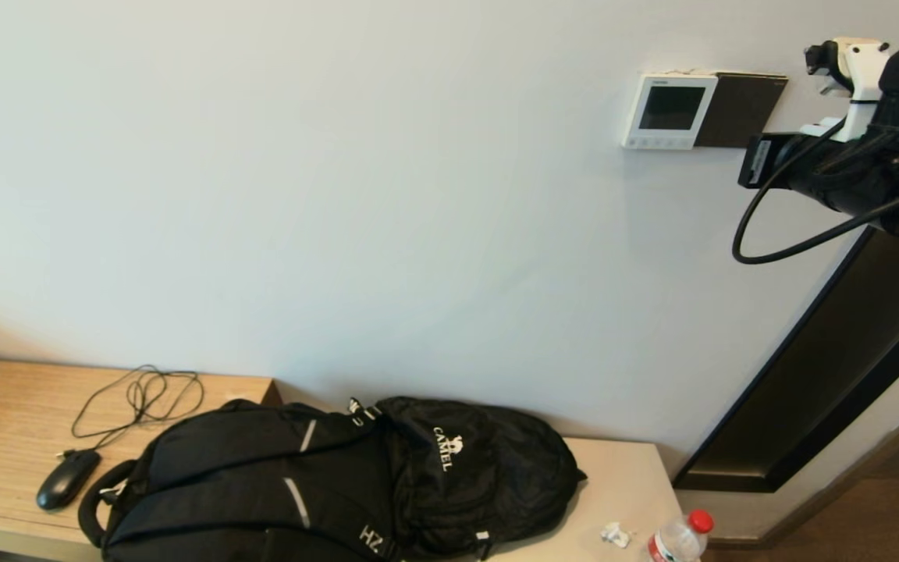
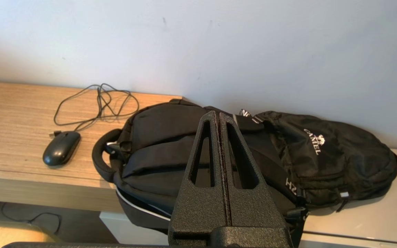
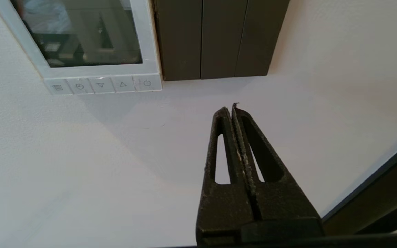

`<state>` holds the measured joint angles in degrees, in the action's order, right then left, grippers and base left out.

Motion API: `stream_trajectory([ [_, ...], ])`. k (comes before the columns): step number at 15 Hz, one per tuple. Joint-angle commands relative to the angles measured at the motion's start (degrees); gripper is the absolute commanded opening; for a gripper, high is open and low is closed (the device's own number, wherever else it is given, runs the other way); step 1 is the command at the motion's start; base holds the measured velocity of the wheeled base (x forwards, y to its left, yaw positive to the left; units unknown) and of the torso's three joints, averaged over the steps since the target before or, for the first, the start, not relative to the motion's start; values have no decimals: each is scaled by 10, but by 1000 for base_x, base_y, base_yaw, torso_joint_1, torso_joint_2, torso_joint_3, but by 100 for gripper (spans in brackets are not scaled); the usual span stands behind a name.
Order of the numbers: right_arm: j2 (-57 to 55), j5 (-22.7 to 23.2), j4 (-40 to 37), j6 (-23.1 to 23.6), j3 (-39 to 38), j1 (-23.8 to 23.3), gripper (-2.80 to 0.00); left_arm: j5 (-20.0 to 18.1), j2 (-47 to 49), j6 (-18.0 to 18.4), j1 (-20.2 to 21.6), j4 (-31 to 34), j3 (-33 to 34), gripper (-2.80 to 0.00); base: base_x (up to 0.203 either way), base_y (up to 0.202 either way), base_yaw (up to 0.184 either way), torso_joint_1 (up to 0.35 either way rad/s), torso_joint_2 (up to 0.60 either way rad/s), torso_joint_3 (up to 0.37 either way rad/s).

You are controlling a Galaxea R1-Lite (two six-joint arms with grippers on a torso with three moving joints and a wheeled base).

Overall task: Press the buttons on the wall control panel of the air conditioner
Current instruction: Turn on the central air conditioner

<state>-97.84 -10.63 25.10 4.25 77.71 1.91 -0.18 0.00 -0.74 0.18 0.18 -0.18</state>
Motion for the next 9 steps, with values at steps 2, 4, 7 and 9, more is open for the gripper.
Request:
stream_trajectory([
  [2, -31, -7, 0, 8, 36, 16, -280, 0, -1, 0, 0, 0, 0, -280, 0, 0, 0, 0, 0, 0],
  [4, -43, -7, 0, 17, 49, 26, -280, 0, -1, 0, 0, 0, 0, -280, 0, 0, 0, 0, 0, 0],
  [7, -64, -7, 2, 19, 63, 40, -280, 0, -1, 0, 0, 0, 0, -280, 0, 0, 0, 0, 0, 0],
  [9, -73, -7, 2, 22, 74, 48, -280, 0, -1, 0, 0, 0, 0, -280, 0, 0, 0, 0, 0, 0],
])
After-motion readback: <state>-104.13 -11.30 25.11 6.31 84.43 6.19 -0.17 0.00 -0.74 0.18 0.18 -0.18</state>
